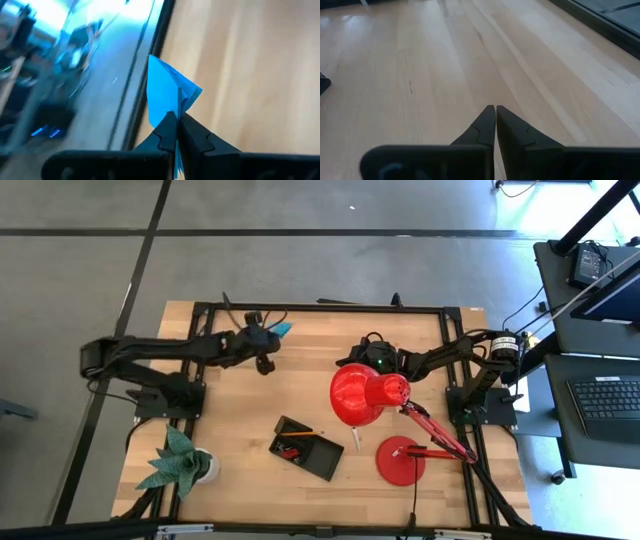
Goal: Pick and place office supplies into organizer
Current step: Put the blue sticky note into the desk organizer
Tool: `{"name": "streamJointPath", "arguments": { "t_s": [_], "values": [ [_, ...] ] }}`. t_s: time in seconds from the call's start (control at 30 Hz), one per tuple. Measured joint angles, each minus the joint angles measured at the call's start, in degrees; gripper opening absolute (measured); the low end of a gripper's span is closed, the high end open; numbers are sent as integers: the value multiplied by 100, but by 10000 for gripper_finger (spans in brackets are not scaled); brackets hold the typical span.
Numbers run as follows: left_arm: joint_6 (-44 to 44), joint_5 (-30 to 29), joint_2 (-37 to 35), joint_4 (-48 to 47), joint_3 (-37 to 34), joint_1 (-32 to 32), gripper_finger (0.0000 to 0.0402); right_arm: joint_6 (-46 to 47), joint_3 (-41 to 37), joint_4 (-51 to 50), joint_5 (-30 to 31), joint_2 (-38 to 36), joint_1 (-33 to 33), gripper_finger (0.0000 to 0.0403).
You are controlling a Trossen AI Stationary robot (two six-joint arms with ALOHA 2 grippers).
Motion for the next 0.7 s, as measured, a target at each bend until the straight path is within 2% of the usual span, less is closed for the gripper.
{"name": "streamJointPath", "arguments": {
  "t_s": [0.1, 0.23, 0.43, 0.53, 0.7],
  "values": [
    [-443, 671, -488, 15, 4, -307, 3, 0, 0, -1, 0, -1, 0, 20],
    [-1094, 1843, -987, 130, 7, -720, 3, 0, 0, -3, 0, 0, 0, 20],
    [-1903, 3237, -1211, 745, 9, -1524, 3, 20, 0, -9, 0, -2, 0, 20],
    [-2120, 3431, -1118, 1236, 13, -2038, 3, 22, 0, -38, 1, 0, 0, 20],
    [-2323, 3311, -847, 1964, 13, -2899, 3, 72, 0, -98, 0, 1, 0, 20]
  ]
}}
